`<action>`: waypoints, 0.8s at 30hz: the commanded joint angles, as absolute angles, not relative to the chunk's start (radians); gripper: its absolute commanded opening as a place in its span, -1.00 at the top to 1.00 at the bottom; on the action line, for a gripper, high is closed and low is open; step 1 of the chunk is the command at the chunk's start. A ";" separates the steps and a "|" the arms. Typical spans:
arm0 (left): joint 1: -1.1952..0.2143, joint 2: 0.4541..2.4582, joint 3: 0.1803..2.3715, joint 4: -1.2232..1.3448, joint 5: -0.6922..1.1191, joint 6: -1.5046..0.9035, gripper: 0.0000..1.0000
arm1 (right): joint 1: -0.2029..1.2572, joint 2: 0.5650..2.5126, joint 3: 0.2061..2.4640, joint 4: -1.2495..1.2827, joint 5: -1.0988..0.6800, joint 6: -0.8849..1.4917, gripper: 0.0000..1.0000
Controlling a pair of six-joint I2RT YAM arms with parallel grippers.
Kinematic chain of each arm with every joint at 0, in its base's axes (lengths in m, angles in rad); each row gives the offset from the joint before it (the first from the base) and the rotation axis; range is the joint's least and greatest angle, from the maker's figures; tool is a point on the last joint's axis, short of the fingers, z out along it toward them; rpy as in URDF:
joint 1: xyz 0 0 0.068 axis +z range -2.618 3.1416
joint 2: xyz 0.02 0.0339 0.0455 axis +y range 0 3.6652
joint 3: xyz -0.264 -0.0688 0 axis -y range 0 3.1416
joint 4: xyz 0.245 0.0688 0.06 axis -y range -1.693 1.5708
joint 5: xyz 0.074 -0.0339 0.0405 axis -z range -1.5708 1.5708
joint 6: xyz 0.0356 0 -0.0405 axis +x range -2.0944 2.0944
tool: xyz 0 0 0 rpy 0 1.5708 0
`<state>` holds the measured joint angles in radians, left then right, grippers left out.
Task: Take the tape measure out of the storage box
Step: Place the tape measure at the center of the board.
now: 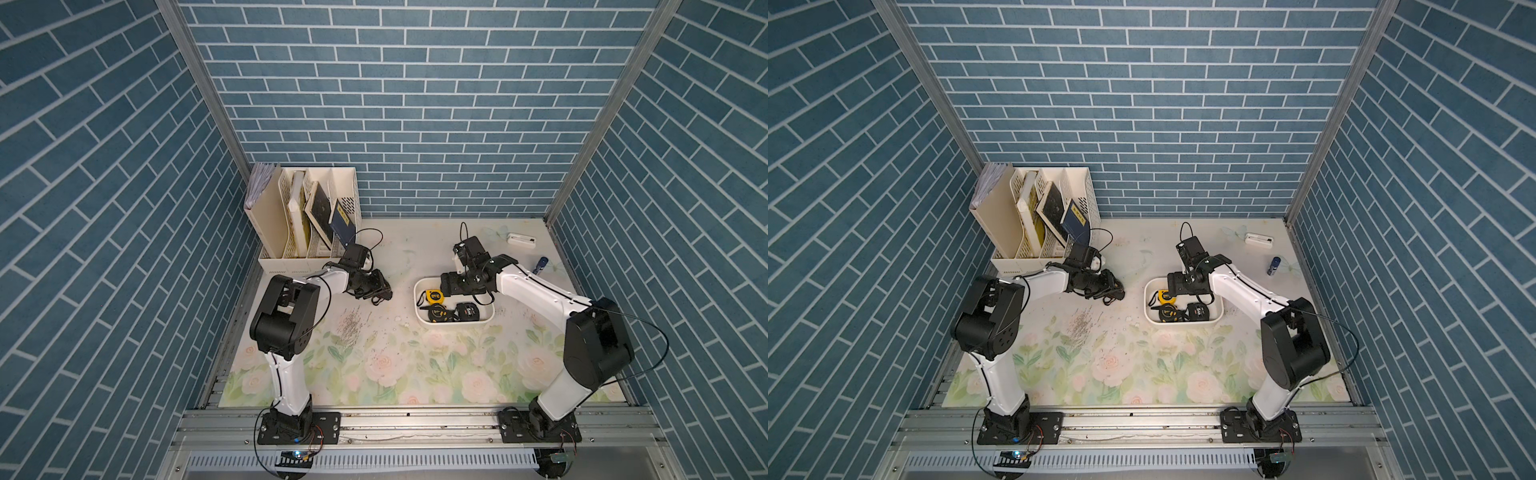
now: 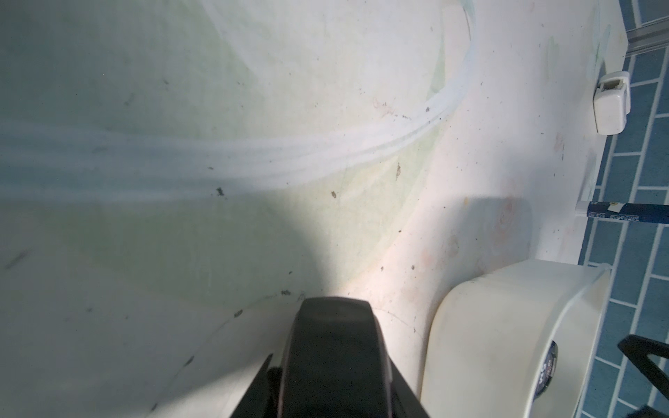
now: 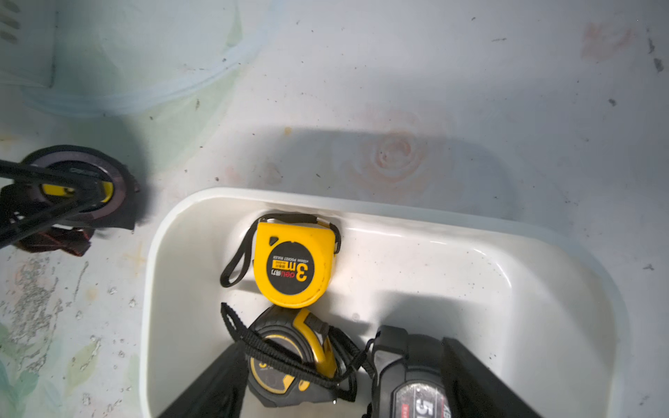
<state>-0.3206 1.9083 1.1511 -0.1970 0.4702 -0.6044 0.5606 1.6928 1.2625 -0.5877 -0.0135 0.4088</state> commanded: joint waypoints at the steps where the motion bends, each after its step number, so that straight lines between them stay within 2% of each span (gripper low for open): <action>1: -0.314 1.951 1.146 -0.217 0.397 -0.581 0.25 | 0.559 1.724 1.296 -0.647 0.020 0.445 -0.67; 3: -0.314 1.947 1.143 -0.226 0.392 -0.581 -0.01 | 0.559 1.732 1.303 -0.664 0.035 0.449 -0.66; 6: -0.314 1.943 1.141 -0.239 0.379 -0.581 -0.25 | 0.559 1.732 1.302 -0.679 0.043 0.449 -0.66; 16: -0.313 1.952 1.146 -0.291 0.352 -0.578 -0.52 | 0.560 1.751 1.309 -0.695 0.015 0.433 -0.69; 20: -0.313 1.906 1.123 -0.317 0.324 -0.572 -0.80 | 0.561 1.773 1.326 -0.684 -0.012 0.428 -0.70; 24: -0.312 1.849 1.102 -0.344 0.299 -0.569 -0.92 | 0.561 1.789 1.333 -0.665 -0.037 0.430 -0.71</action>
<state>-0.3210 1.8698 1.1381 -0.2348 0.3706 -0.5835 0.5606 1.7668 1.3079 -0.6628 -0.0105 0.4221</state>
